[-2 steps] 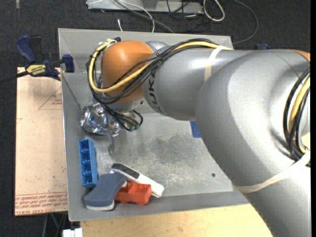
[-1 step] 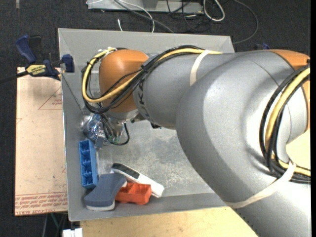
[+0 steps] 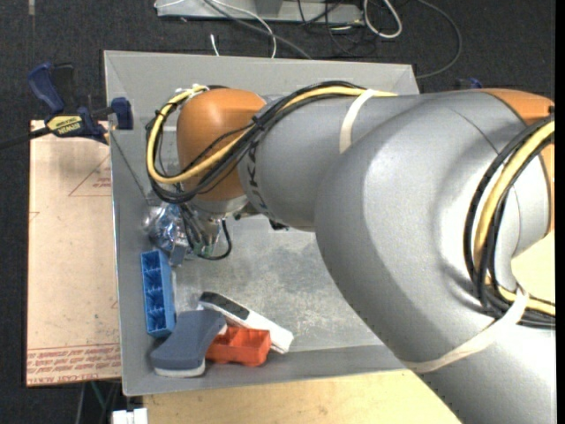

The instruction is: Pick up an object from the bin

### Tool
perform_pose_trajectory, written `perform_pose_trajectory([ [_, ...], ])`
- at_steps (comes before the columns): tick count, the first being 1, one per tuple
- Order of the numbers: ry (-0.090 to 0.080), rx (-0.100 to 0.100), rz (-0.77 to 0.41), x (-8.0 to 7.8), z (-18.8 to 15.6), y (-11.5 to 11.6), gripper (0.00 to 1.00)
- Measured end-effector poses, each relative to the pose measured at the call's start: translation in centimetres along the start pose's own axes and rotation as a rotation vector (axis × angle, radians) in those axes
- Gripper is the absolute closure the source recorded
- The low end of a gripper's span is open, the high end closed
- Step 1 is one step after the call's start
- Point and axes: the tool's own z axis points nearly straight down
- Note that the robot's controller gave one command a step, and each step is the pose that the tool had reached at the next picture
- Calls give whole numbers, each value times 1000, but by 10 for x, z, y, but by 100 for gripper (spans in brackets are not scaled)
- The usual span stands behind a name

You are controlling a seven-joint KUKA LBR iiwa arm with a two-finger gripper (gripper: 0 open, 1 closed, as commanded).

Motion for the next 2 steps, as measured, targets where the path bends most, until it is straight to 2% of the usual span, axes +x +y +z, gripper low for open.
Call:
perform_pose_trajectory([
  [1,13,6,-1,4,-33,-1,100],
  [2,12,5,-1,3,-73,-1,100],
])
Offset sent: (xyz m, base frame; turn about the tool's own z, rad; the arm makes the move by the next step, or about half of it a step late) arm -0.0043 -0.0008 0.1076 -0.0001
